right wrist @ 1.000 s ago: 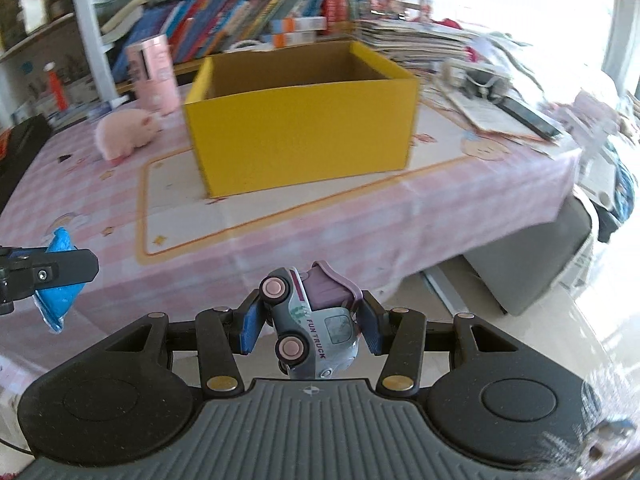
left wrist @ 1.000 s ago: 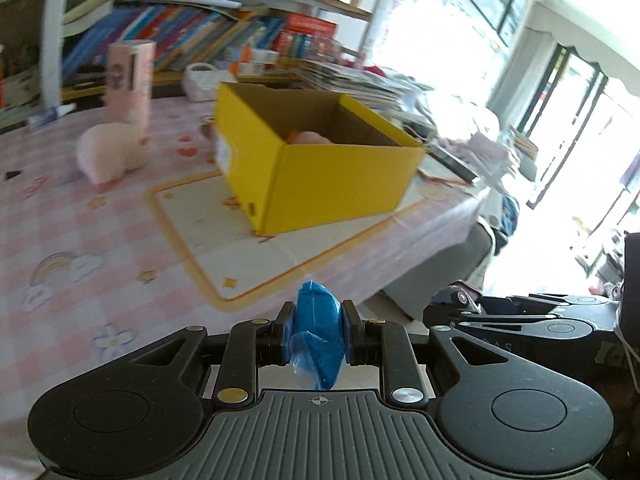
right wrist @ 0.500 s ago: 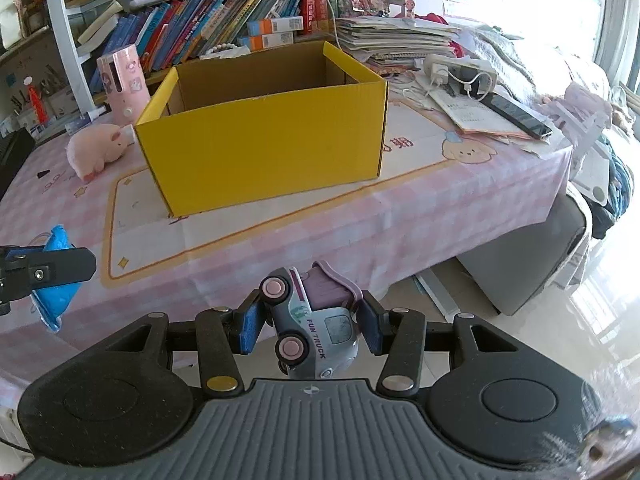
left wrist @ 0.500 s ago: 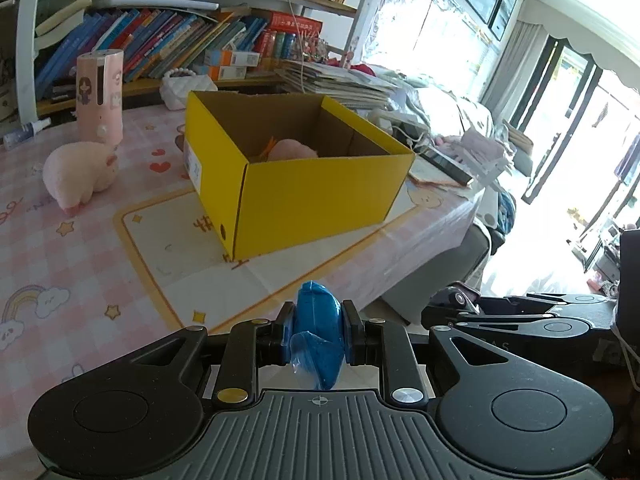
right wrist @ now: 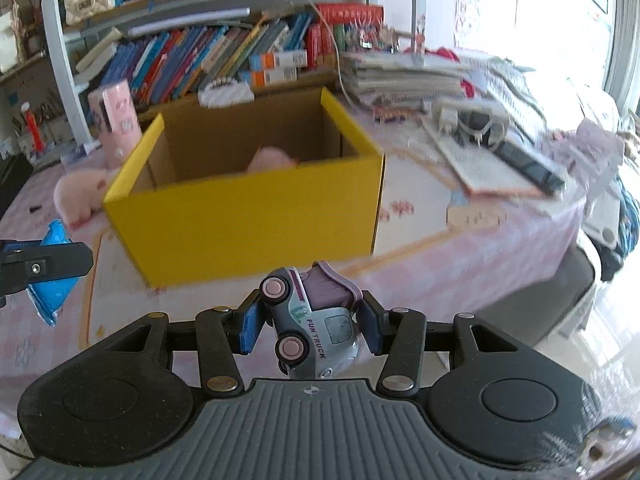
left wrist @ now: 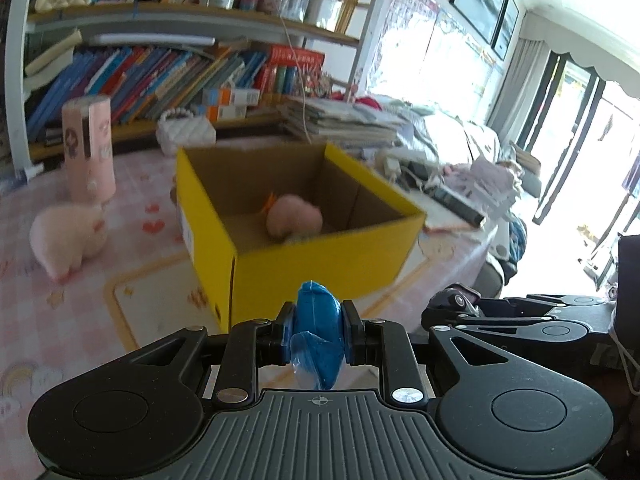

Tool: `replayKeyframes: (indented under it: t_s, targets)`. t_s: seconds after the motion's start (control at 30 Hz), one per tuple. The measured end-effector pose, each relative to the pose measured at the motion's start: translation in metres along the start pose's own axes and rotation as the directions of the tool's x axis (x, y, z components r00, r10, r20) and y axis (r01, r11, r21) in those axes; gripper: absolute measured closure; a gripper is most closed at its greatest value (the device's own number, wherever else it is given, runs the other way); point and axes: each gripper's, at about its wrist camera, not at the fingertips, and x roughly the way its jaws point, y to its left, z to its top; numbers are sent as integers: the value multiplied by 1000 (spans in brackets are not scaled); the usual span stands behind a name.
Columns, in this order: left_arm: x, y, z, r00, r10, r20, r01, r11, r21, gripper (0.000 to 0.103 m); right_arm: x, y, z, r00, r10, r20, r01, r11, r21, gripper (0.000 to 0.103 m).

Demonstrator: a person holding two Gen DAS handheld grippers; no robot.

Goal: Organize objects
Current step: 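Lower the truck into the box with the right gripper while the left gripper lowers the blue item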

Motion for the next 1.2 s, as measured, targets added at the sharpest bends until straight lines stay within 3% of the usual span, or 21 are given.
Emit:
replayKeyframes:
  t_s: [0.27, 0.47, 0.83, 1.2]
  targets:
    - [25, -7, 48, 994, 34, 101, -37, 999, 27, 82, 18, -15, 60, 990, 42, 135, -37, 999, -40, 57]
    - [63, -13, 69, 991, 74, 109, -78, 996, 35, 82, 46, -26, 106, 978, 99, 186, -86, 993, -77, 57]
    - [114, -18, 71, 985, 169, 19, -170, 983, 71, 82, 116, -25, 134, 975, 209, 75, -193, 966, -175, 57]
    - [143, -10, 61, 965, 251, -79, -245, 967, 75, 81, 167, 2, 145, 949, 297, -101, -314, 914, -259, 57]
